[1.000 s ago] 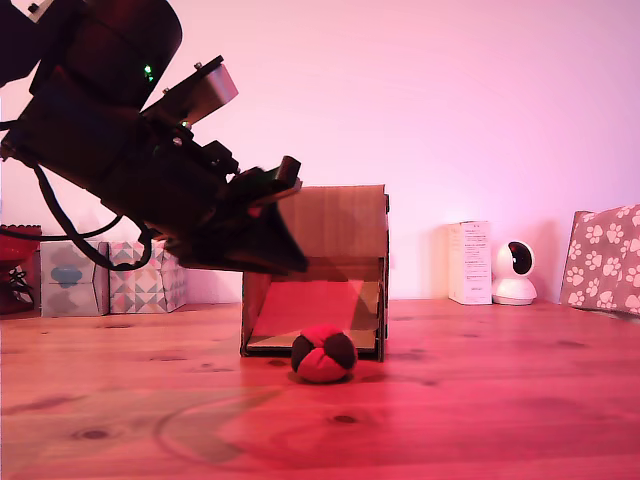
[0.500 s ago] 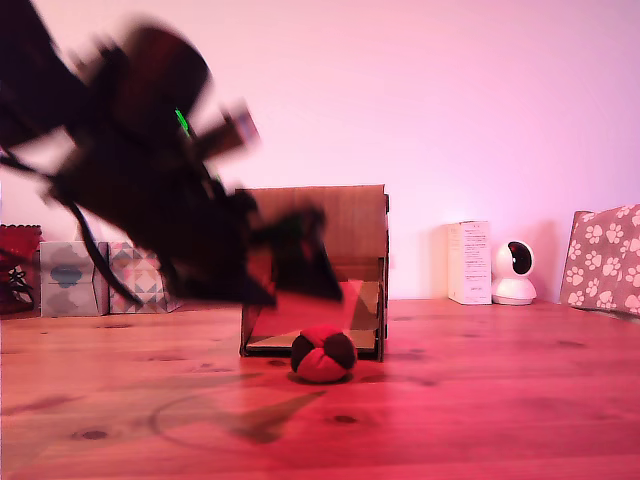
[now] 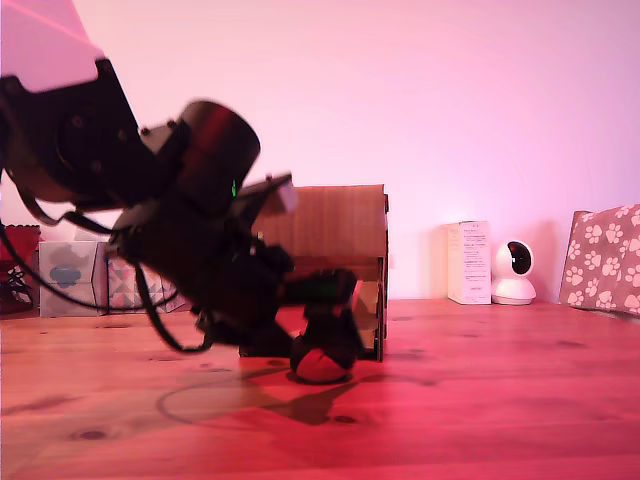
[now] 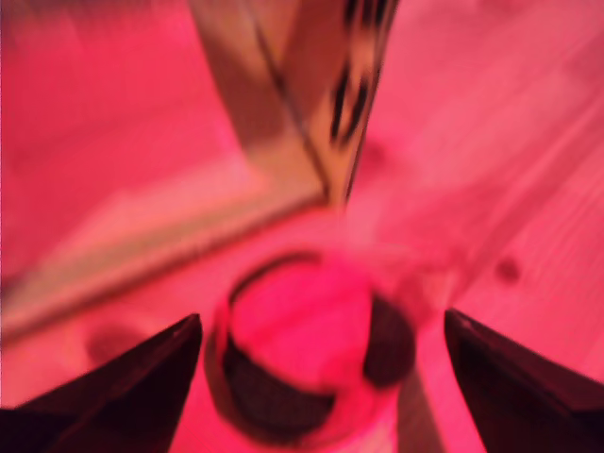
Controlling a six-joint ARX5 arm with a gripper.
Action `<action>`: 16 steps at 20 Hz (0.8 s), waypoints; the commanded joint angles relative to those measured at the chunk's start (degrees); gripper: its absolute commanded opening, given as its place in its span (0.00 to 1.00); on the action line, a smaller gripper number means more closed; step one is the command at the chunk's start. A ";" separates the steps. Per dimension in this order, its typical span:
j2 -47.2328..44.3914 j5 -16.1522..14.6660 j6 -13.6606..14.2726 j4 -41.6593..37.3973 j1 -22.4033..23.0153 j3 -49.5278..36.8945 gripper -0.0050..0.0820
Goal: Drop the footbag into the cardboard dice tower
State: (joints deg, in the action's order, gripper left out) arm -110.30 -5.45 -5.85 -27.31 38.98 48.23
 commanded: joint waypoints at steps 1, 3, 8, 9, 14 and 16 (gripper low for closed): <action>-1.11 -0.02 0.33 -0.52 0.13 -0.20 0.63; -1.11 -0.04 0.31 -0.55 -0.15 -0.20 0.24; 1.88 -0.52 0.26 3.37 -0.44 -0.17 0.13; 3.72 -0.55 0.26 5.18 -0.42 -0.17 0.13; 16.20 -1.57 -0.17 18.86 -0.42 -0.17 0.13; 20.76 -1.60 -0.20 22.27 -0.42 -0.17 0.13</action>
State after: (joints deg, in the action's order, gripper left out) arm -89.47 -6.98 -5.87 -5.74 38.52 48.51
